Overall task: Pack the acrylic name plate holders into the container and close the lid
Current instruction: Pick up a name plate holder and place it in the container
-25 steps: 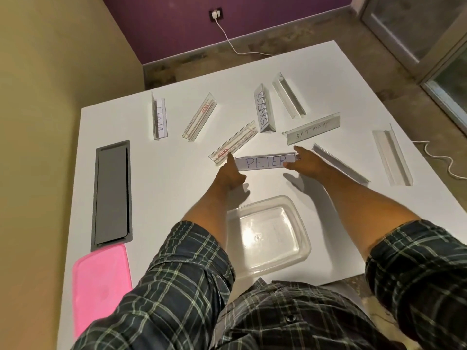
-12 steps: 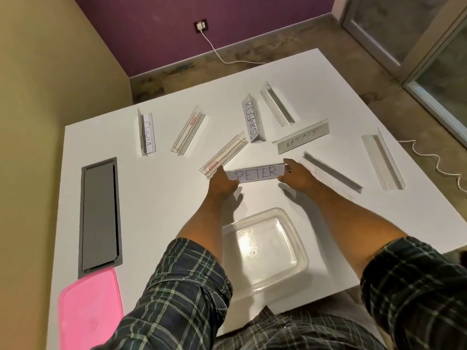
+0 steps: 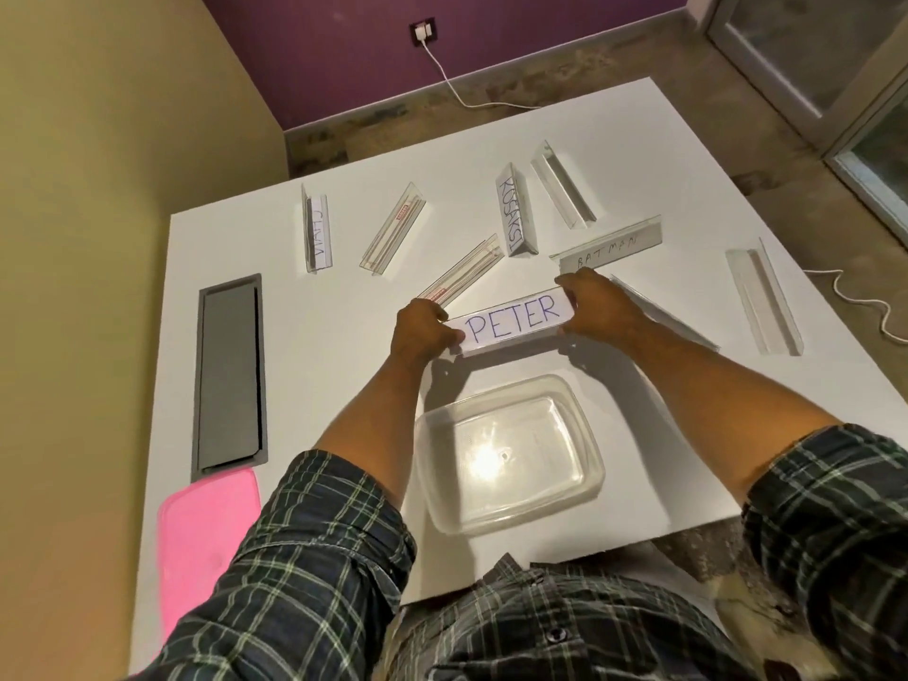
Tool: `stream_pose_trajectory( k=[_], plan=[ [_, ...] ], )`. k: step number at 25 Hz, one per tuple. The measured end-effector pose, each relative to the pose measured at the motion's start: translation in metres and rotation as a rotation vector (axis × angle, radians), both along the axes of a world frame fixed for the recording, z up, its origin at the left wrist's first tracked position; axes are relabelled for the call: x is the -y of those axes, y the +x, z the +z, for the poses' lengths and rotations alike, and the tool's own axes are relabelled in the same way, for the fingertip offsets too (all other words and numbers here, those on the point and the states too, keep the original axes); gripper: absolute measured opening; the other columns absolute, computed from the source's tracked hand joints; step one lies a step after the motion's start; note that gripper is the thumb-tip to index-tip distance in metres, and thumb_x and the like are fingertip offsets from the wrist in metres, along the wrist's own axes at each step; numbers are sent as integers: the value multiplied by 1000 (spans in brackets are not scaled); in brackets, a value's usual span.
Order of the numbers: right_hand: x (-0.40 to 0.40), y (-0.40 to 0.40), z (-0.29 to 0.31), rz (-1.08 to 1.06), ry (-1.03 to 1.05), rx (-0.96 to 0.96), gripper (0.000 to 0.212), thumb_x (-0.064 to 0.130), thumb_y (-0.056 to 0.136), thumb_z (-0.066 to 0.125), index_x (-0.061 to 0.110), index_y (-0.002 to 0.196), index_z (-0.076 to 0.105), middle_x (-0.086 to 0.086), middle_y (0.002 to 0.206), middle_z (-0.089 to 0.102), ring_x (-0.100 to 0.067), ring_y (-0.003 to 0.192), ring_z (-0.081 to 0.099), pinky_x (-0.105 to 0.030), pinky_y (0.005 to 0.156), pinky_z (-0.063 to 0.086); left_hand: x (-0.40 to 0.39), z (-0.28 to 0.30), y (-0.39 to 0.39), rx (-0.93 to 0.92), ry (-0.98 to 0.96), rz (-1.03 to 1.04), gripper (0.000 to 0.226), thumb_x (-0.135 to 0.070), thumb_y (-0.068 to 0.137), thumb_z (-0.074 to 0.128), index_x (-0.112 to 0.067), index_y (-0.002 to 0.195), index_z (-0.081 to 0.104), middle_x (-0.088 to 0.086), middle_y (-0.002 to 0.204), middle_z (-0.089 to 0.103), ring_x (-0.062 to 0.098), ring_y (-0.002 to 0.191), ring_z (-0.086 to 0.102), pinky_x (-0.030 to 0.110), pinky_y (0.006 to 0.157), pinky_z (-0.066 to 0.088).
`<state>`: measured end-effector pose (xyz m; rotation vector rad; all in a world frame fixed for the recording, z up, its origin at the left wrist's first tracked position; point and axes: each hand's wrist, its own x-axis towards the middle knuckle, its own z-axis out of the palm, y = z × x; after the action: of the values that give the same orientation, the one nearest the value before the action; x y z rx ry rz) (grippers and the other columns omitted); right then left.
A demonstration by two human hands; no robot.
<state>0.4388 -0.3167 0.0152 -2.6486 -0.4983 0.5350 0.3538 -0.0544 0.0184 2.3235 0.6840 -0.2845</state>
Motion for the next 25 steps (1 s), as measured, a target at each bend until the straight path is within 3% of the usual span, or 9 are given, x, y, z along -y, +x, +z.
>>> stream_pose_trajectory(
  k=[2, 4, 8, 11, 14, 17, 21, 25],
  plan=[
    [2, -3, 15, 75, 17, -4, 68, 28, 58, 95, 16, 117, 64, -3, 102, 60, -23, 90, 59, -40, 80, 53, -10, 16, -10, -67, -102, -3, 24, -10, 64, 88, 0, 79, 71, 13, 75, 74, 21, 68, 65, 33, 70, 56],
    [3, -9, 28, 161, 47, 21, 67, 39, 53, 96, 21, 111, 66, 6, 91, 59, -15, 79, 57, -36, 70, 51, -21, 35, -22, -160, -236, -39, 28, -7, 66, 90, -5, 69, 63, 13, 66, 71, 19, 61, 63, 31, 60, 54],
    [5, -33, 43, 338, 81, 106, 71, 56, 54, 92, 35, 114, 62, 17, 103, 49, -3, 80, 55, -24, 62, 43, -35, 64, -48, -409, -266, -268, 32, -16, 68, 92, -8, 87, 67, 13, 84, 75, 17, 70, 69, 22, 57, 52],
    [11, -54, 38, 431, 126, 107, 67, 54, 52, 92, 32, 107, 60, 17, 114, 51, -5, 89, 56, -26, 70, 48, -31, 71, -67, -489, -272, -368, 39, -15, 69, 91, -9, 99, 66, 13, 93, 77, 15, 70, 73, 21, 57, 53],
    [17, -72, 26, 459, 73, 87, 58, 52, 55, 90, 35, 100, 56, 13, 100, 61, -11, 89, 56, -32, 72, 49, -19, 63, -84, -518, -251, -445, 48, -11, 70, 90, -3, 109, 65, 18, 100, 76, 18, 70, 74, 22, 57, 56],
    [22, -88, 12, 494, 0, 147, 54, 52, 59, 85, 33, 101, 57, 10, 96, 63, -16, 87, 57, -32, 69, 45, -7, 46, -97, -502, -118, -523, 50, -9, 72, 87, -3, 115, 63, 19, 100, 76, 26, 77, 76, 29, 63, 60],
    [19, -103, 2, 616, -114, 281, 57, 50, 67, 82, 26, 116, 63, 6, 103, 64, -18, 94, 58, -31, 75, 43, 10, 28, -110, -436, 181, -646, 39, -17, 83, 71, -12, 120, 63, 10, 105, 74, 24, 79, 74, 30, 68, 58],
    [13, -119, -7, 639, -272, 384, 30, 34, 72, 74, 23, 98, 63, 4, 92, 65, -21, 88, 60, -34, 73, 41, 27, 7, -126, -331, 416, -678, 30, -26, 89, 53, -16, 114, 66, 10, 113, 66, 31, 98, 66, 31, 71, 48]
  ],
)
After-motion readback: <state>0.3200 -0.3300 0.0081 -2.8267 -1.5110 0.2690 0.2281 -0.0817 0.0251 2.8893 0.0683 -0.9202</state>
